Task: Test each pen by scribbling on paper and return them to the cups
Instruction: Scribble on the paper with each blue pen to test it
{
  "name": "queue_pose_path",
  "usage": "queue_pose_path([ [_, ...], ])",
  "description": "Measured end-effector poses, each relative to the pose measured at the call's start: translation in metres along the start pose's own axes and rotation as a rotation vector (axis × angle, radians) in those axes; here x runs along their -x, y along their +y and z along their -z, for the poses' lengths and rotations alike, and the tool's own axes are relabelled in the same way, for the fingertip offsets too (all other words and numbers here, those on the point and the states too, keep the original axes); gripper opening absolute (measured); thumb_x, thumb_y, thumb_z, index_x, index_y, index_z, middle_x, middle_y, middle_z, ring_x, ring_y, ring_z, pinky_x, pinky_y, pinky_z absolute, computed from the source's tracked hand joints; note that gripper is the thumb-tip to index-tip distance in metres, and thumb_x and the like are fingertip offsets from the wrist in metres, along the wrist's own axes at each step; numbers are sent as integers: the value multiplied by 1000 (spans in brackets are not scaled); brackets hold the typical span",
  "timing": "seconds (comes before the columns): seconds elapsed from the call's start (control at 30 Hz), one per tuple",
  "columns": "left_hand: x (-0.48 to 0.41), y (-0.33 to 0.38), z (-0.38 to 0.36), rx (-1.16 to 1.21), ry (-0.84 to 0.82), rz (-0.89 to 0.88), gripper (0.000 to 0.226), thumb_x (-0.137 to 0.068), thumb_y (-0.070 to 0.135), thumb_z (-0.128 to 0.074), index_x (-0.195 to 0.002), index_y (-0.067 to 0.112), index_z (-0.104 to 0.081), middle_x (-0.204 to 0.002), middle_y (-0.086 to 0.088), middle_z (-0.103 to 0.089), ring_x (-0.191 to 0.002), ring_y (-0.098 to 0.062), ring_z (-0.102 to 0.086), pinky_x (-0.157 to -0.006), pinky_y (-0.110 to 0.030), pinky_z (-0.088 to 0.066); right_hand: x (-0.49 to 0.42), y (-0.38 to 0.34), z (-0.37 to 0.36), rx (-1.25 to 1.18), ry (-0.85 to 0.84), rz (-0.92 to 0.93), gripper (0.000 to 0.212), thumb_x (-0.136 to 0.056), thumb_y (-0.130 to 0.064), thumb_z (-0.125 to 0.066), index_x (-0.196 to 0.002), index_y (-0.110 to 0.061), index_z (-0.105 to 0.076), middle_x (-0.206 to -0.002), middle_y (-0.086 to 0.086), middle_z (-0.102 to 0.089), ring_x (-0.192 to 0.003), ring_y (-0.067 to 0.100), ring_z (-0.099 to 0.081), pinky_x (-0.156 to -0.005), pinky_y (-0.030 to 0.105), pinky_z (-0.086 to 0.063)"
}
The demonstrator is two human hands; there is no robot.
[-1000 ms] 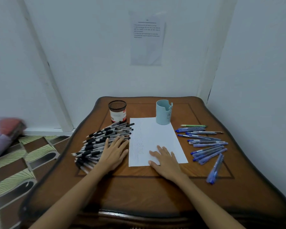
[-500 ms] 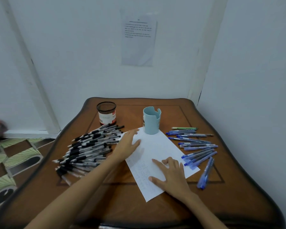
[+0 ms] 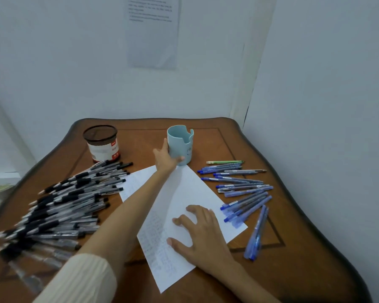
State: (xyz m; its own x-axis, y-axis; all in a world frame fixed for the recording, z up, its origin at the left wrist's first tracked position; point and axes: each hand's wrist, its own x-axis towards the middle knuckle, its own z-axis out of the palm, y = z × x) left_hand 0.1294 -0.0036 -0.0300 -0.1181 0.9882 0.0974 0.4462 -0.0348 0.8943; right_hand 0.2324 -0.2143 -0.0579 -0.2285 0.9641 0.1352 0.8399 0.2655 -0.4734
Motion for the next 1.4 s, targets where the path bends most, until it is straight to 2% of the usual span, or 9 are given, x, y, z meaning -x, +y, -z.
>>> queue_pose_path([
  [0.17, -6, 8, -6, -47, -80, 83, 75, -90, 3, -58, -150, 5, -12, -138, -16, -48, -128, -27, -45, -105, -35, -36, 1, 0, -2, 1, 10, -9, 92, -63, -85, -5, -125, -35, -52, -146, -3, -34, -137, 17, -26, -116, 44, -5],
  [0.37, 15, 7, 15, -355, -299, -199, 53, -92, -4, -49, -142, 11, -36, -145, -10, -41, -131, -24, -42, -105, -31, -36, 1, 0, -4, 10, 24, -4, 94, -64, -87, -3, -123, -35, -54, -144, -2, -38, -135, 17, -30, -116, 46, -12],
  [0.5, 39, -16, 52, -586, -447, -421, 45, -96, 14, -49, -140, 17, -40, -147, -5, -38, -133, -21, -36, -107, -28, -28, 1, 0, 2, 41, -37, -27, 99, -57, -86, 2, -129, -39, -47, -149, -7, -29, -137, 10, -21, -117, 39, -4],
  [0.6, 63, -40, 75, -750, -570, -392, 49, -101, 34, -37, -147, 23, -29, -156, -1, -21, -143, -18, -18, -115, -35, -14, 2, -3, 8, 80, -124, -41, 101, -55, -84, 8, -135, -43, -38, -155, -11, -19, -142, 7, -12, -114, 34, 8],
  [0.67, 77, -49, 85, -839, -584, -376, 60, -97, 53, -25, -149, 26, -22, -159, -1, -11, -146, -18, -8, -116, -35, -9, 2, -5, 14, 102, -197, -54, 79, -73, -79, -10, -138, -43, -34, -157, -13, -11, -145, 8, -4, -114, 37, 11],
  [0.73, 89, -51, 95, -858, -569, -350, 73, -85, 60, -14, -149, 25, -20, -158, -4, -10, -146, -20, -8, -116, -33, -9, 1, -5, 19, 97, -250, -60, 47, -95, -55, -34, -139, -42, -35, -158, -13, -7, -146, 9, 2, -115, 41, 10],
  [0.93, 113, -46, 119, -884, -617, -322, 50, -103, 39, -23, -150, 23, -17, -158, -6, -9, -146, -22, -9, -116, -32, -6, -8, 3, 36, 103, -248, -133, 42, -97, -29, -50, -135, -43, -43, -156, 0, -18, -143, 22, -13, -113, 35, -17],
  [1.23, 164, -47, 132, -920, -516, -394, 114, -55, 91, 10, -149, 34, -21, -156, 0, -20, -137, -20, -22, -111, -36, -21, -8, 9, 51, 94, -142, -210, 44, -95, -3, -48, -126, -35, -54, -149, -4, -38, -135, 15, -37, -104, 28, -36],
  [1.4, 189, -60, 125, -858, -484, -404, 111, -53, 88, 24, -148, 40, -8, -159, 4, -2, -144, -18, -5, -115, -34, -6, -1, 21, 59, -17, -117, -170, 37, -91, -3, -56, -117, -29, -62, -139, -5, -50, -128, 14, -45, -101, 22, -37],
])
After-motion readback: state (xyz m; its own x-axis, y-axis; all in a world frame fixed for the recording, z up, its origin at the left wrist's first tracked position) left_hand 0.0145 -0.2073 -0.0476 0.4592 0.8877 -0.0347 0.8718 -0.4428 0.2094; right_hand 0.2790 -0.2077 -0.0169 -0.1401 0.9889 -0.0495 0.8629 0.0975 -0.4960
